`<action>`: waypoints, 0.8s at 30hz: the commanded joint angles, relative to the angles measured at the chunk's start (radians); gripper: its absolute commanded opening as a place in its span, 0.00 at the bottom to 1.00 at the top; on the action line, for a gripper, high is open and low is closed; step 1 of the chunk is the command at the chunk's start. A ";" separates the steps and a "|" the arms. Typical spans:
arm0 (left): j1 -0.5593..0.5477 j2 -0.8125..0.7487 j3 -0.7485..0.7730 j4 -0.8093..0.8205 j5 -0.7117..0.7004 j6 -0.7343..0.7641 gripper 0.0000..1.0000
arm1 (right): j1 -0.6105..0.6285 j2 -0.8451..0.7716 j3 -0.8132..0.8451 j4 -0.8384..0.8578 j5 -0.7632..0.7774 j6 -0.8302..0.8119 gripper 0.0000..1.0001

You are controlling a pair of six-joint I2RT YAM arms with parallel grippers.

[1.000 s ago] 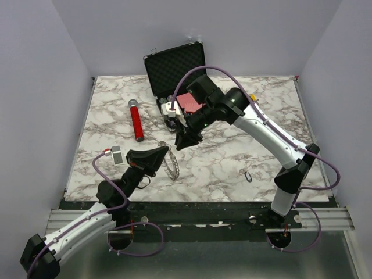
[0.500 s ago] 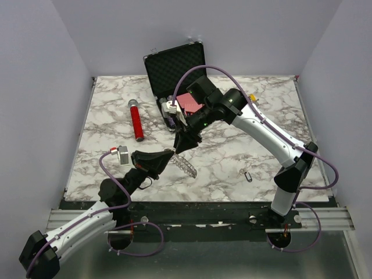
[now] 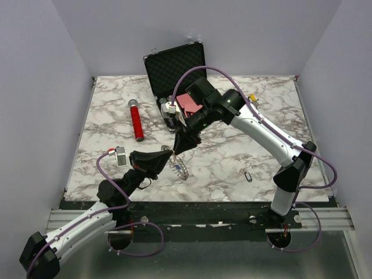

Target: Put the keys on the keyring

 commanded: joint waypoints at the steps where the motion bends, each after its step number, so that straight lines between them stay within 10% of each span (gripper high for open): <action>1: 0.004 -0.003 -0.007 0.067 0.023 0.006 0.00 | 0.004 0.023 -0.007 0.020 -0.055 0.023 0.24; 14: 0.004 -0.052 0.016 -0.067 0.028 0.038 0.00 | 0.004 0.017 0.027 -0.066 0.000 -0.089 0.01; 19: 0.006 -0.223 0.154 -0.545 0.069 0.190 0.52 | 0.004 -0.008 0.030 -0.120 0.122 -0.161 0.01; 24: 0.007 -0.275 0.302 -0.937 0.089 0.351 0.72 | 0.004 -0.008 0.053 -0.189 0.280 -0.224 0.01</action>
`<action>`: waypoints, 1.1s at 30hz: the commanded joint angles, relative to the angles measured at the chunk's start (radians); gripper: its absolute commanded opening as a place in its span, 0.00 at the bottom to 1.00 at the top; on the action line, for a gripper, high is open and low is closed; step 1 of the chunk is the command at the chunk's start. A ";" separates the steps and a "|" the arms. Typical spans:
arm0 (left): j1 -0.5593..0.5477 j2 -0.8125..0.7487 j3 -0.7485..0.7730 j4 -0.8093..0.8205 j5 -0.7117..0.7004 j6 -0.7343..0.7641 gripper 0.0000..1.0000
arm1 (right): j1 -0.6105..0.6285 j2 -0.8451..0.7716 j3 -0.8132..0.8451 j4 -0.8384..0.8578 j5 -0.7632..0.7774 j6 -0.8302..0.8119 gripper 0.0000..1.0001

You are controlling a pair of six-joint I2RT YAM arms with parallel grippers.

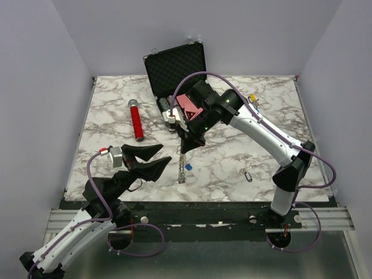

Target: Put the keys on the keyring

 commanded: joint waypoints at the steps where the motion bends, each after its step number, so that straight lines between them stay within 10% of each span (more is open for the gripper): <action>1: 0.007 -0.019 0.143 -0.471 0.054 0.197 0.73 | 0.004 -0.014 0.056 -0.092 0.168 -0.086 0.01; 10: 0.003 0.255 0.298 -0.553 0.168 0.447 0.80 | 0.017 -0.005 0.078 -0.136 0.282 -0.117 0.01; 21: 0.002 0.410 0.292 -0.300 0.180 0.527 0.52 | 0.017 0.006 0.081 -0.145 0.268 -0.123 0.01; 33: 0.002 0.444 0.201 -0.091 0.218 0.504 0.44 | 0.019 0.013 0.098 -0.153 0.237 -0.124 0.01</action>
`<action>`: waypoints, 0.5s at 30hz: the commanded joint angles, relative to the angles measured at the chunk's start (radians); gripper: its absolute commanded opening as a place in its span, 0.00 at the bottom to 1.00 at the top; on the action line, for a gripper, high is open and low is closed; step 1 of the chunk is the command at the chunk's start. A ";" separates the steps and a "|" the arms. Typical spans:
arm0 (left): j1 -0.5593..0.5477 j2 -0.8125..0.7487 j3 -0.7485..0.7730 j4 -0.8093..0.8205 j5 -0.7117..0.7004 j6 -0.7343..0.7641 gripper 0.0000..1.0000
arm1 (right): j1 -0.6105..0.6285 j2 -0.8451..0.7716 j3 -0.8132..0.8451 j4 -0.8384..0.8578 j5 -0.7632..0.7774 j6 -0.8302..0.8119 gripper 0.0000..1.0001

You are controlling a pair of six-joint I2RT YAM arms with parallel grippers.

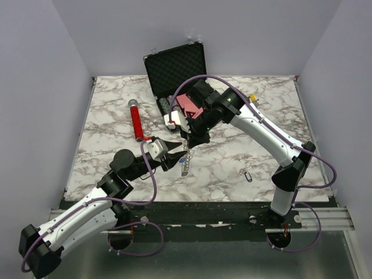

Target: Put the keys on the keyring

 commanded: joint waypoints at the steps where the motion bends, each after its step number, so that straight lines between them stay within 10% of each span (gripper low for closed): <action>1: 0.002 0.019 -0.021 0.091 0.053 0.005 0.43 | 0.009 0.004 0.036 -0.043 -0.024 -0.011 0.01; 15: 0.002 0.050 -0.013 0.075 0.073 0.028 0.30 | 0.009 0.000 0.040 -0.047 -0.047 -0.016 0.01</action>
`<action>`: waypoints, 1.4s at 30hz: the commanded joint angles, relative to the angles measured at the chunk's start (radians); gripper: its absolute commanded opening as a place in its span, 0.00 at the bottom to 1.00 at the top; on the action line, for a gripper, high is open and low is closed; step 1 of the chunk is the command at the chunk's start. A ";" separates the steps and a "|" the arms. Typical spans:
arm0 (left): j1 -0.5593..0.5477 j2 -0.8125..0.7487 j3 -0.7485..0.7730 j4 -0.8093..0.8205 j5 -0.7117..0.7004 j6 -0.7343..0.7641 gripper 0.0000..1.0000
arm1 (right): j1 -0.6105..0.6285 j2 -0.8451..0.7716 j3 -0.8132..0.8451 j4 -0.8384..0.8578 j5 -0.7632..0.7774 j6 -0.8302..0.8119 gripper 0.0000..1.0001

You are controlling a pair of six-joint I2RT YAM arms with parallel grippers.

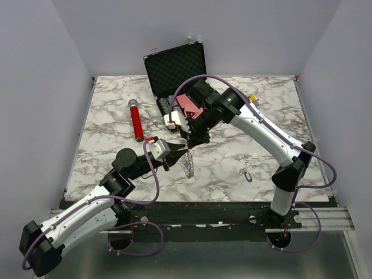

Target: Put the keys on the keyring

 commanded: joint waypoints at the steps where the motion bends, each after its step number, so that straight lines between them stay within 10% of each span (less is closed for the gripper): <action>1: 0.002 0.015 0.006 0.012 0.042 0.021 0.30 | 0.007 -0.002 0.039 -0.047 -0.039 -0.015 0.01; 15: 0.002 0.039 0.024 -0.033 0.062 0.045 0.04 | 0.007 -0.003 0.044 -0.058 -0.062 -0.024 0.01; 27: 0.002 0.065 0.070 -0.117 0.037 0.060 0.13 | 0.009 -0.008 0.042 -0.061 -0.070 -0.030 0.01; 35: 0.002 0.056 0.075 -0.119 0.048 0.038 0.00 | 0.007 -0.011 0.039 -0.053 -0.068 -0.019 0.01; 42: 0.007 -0.059 -0.048 0.051 -0.035 -0.123 0.00 | -0.005 -0.029 0.050 -0.029 -0.094 0.027 0.36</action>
